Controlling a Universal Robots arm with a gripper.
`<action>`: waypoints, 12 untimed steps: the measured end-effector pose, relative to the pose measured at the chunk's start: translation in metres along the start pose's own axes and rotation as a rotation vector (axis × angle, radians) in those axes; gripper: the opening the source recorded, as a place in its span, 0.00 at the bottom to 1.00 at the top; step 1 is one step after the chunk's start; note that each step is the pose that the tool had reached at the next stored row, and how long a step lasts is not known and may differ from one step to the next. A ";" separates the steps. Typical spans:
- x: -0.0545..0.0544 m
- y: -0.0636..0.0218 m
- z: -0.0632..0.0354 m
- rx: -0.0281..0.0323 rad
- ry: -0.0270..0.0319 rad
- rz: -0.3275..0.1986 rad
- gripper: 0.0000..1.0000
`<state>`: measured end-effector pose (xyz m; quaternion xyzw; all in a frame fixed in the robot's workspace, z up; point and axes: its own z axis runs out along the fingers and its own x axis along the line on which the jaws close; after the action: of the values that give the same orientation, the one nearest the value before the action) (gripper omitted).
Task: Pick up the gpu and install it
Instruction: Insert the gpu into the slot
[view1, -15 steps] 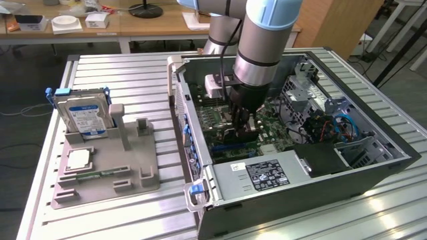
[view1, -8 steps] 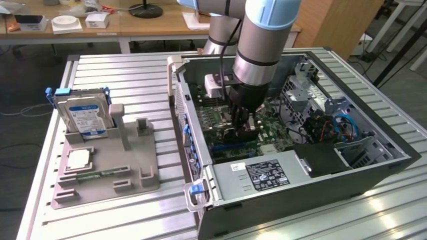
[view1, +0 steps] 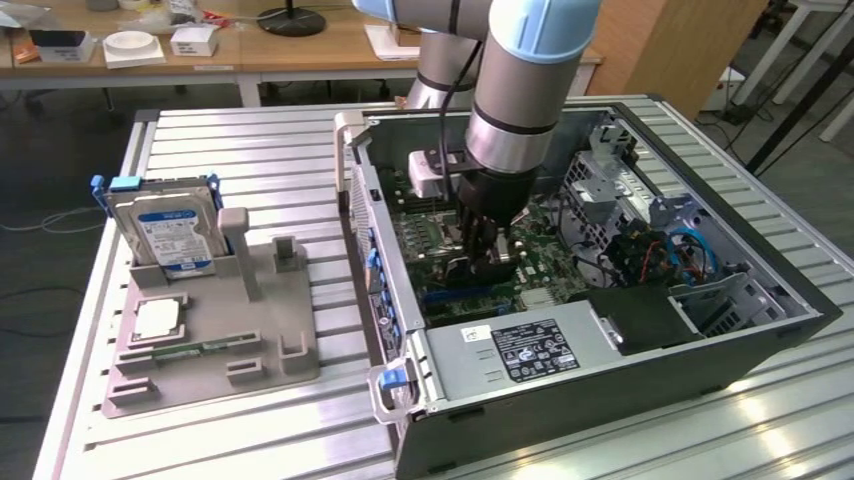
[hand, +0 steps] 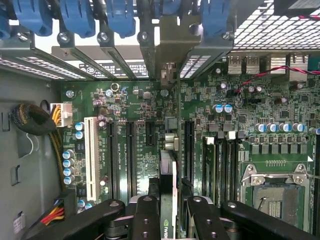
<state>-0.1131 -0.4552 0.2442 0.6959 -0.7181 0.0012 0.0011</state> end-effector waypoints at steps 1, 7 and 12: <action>0.000 0.0003 0.0003 0.0001 0.0001 0.000 0.26; 0.000 0.0023 0.0023 0.0005 0.0002 -0.001 0.26; 0.000 0.0026 0.0026 0.0007 0.0000 -0.001 0.26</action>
<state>-0.1157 -0.4552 0.2416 0.6963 -0.7178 0.0014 0.0009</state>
